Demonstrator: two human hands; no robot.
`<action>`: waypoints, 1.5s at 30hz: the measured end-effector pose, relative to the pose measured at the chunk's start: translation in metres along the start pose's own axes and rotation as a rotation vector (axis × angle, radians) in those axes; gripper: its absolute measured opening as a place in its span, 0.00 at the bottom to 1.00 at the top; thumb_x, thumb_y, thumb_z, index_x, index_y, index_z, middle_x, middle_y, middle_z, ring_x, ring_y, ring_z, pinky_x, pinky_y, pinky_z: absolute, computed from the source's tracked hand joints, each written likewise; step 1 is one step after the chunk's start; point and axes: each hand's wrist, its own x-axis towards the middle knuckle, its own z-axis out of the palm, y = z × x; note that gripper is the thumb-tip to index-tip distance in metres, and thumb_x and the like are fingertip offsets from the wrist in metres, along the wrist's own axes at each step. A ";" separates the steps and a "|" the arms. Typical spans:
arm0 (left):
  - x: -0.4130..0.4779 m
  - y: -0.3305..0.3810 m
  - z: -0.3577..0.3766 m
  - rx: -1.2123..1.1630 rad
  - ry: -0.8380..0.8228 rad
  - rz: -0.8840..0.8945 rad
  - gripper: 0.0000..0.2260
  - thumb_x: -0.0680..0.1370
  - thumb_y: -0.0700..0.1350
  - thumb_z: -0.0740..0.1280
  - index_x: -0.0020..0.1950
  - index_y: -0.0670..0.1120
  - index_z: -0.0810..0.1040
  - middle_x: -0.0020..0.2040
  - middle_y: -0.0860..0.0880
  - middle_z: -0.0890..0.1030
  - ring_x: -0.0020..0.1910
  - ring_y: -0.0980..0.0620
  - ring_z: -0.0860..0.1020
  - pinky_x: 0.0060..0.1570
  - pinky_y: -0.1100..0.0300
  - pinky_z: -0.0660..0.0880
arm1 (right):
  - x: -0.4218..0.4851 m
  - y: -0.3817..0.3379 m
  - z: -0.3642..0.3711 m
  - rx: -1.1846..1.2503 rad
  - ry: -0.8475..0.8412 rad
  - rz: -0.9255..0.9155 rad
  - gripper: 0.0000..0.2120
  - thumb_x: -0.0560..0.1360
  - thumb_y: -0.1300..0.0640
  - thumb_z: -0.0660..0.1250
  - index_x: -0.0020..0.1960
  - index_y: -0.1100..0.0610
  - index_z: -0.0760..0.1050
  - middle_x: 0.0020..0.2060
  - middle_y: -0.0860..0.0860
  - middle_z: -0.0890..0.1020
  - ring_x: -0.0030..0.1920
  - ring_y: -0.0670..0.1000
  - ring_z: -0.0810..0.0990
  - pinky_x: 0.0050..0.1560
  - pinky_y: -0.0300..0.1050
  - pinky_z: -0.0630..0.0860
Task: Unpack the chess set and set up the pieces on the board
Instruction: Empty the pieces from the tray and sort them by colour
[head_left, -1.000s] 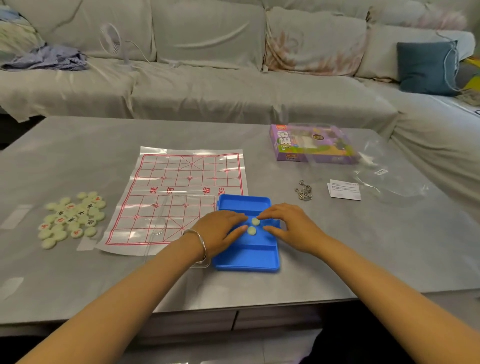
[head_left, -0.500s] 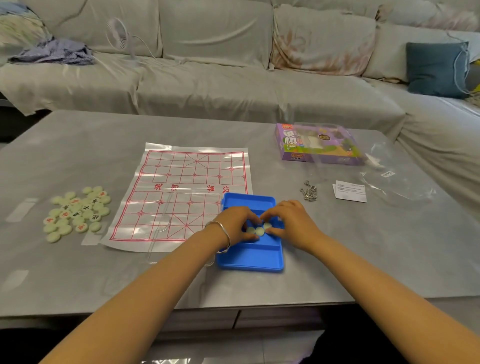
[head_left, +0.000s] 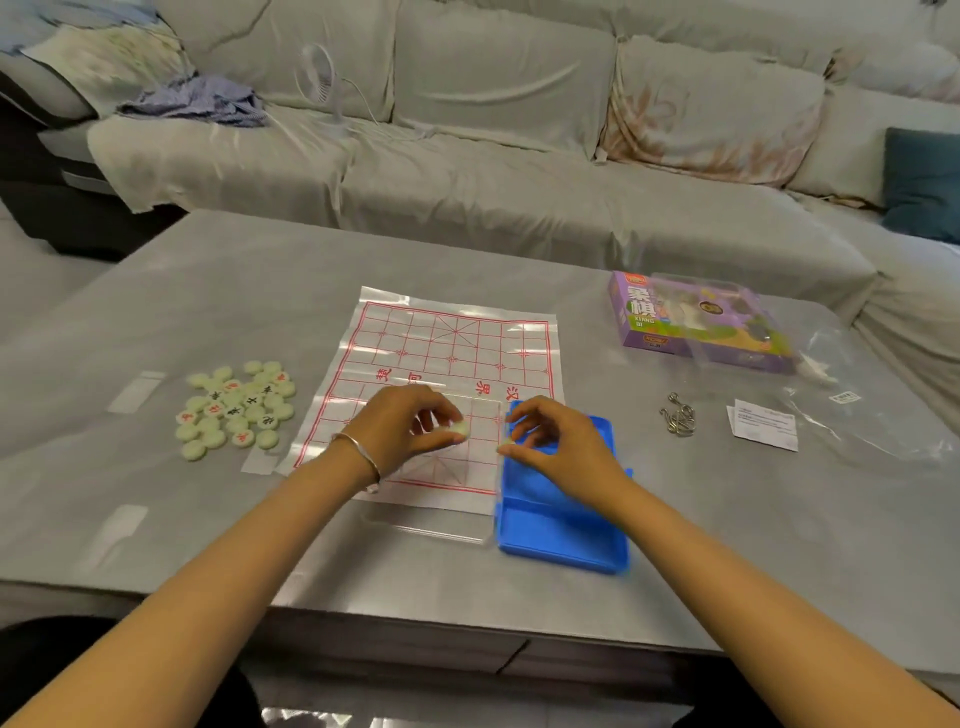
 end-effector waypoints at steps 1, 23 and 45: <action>-0.013 -0.016 -0.015 0.009 0.032 -0.035 0.12 0.71 0.48 0.70 0.52 0.46 0.80 0.45 0.49 0.80 0.40 0.54 0.76 0.42 0.68 0.75 | 0.008 -0.010 0.015 0.006 -0.020 -0.020 0.14 0.68 0.51 0.74 0.50 0.47 0.73 0.43 0.46 0.80 0.43 0.46 0.79 0.48 0.35 0.77; -0.136 -0.171 -0.099 0.034 0.312 -0.281 0.17 0.65 0.50 0.77 0.45 0.48 0.71 0.40 0.53 0.75 0.34 0.53 0.74 0.35 0.67 0.73 | 0.095 -0.108 0.218 -0.226 -0.145 -0.280 0.19 0.67 0.50 0.75 0.55 0.51 0.77 0.58 0.48 0.74 0.58 0.49 0.71 0.60 0.46 0.68; -0.029 -0.052 0.014 0.150 -0.039 -0.361 0.29 0.78 0.60 0.55 0.73 0.46 0.58 0.71 0.45 0.66 0.69 0.45 0.65 0.68 0.50 0.65 | -0.016 0.018 -0.017 -0.231 0.138 0.178 0.23 0.74 0.52 0.68 0.68 0.52 0.68 0.70 0.50 0.66 0.70 0.51 0.65 0.67 0.42 0.60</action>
